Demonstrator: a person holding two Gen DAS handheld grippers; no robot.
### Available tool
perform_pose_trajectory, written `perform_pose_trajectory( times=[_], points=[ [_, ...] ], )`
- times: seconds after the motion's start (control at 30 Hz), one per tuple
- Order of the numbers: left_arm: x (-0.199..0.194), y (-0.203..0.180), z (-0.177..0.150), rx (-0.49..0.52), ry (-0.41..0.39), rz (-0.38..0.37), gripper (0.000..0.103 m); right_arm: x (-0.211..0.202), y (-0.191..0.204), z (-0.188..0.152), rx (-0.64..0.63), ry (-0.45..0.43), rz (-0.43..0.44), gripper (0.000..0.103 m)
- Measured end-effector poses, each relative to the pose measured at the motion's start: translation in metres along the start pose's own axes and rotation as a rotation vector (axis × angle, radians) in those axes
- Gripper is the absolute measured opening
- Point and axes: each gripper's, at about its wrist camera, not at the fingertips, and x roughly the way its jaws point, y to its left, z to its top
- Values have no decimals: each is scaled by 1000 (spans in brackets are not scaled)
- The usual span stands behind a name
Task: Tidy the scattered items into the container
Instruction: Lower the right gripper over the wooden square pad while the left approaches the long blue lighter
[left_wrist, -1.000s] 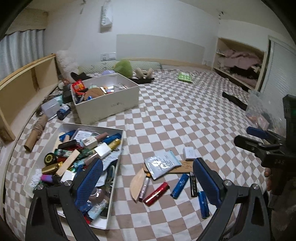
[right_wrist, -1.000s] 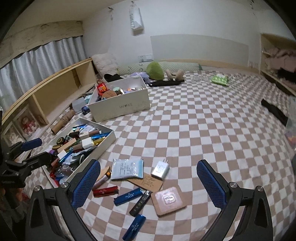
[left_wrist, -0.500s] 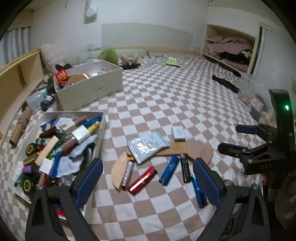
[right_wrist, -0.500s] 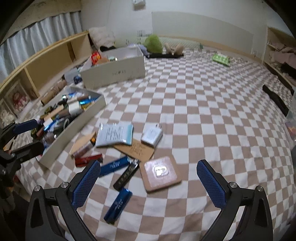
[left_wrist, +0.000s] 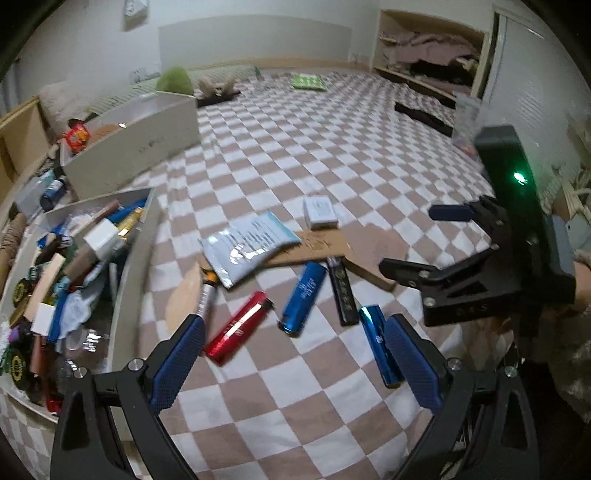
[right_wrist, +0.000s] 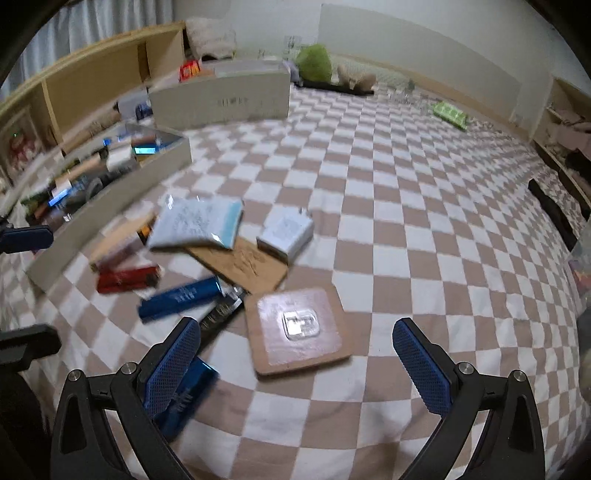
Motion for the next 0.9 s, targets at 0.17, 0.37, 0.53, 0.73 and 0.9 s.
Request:
perform_pose_trajectory(
  times=[0.17, 0.37, 0.53, 0.73, 0.9],
  points=[
    [17, -17, -7, 30, 52, -46, 98, 18, -16, -4, 25, 55, 37, 103],
    [38, -45, -14, 102, 101, -66, 98, 33, -29, -5, 56, 92, 79, 103],
    [53, -63, -22, 181, 135, -33, 98, 43, -21, -7, 43, 109, 104, 103],
    [62, -64, -28, 256, 168, 72, 99, 52, -23, -9, 40, 124, 102, 103],
    [62, -42, -34, 220, 198, 117, 99, 50, -31, -10, 59, 127, 100, 103]
  ],
)
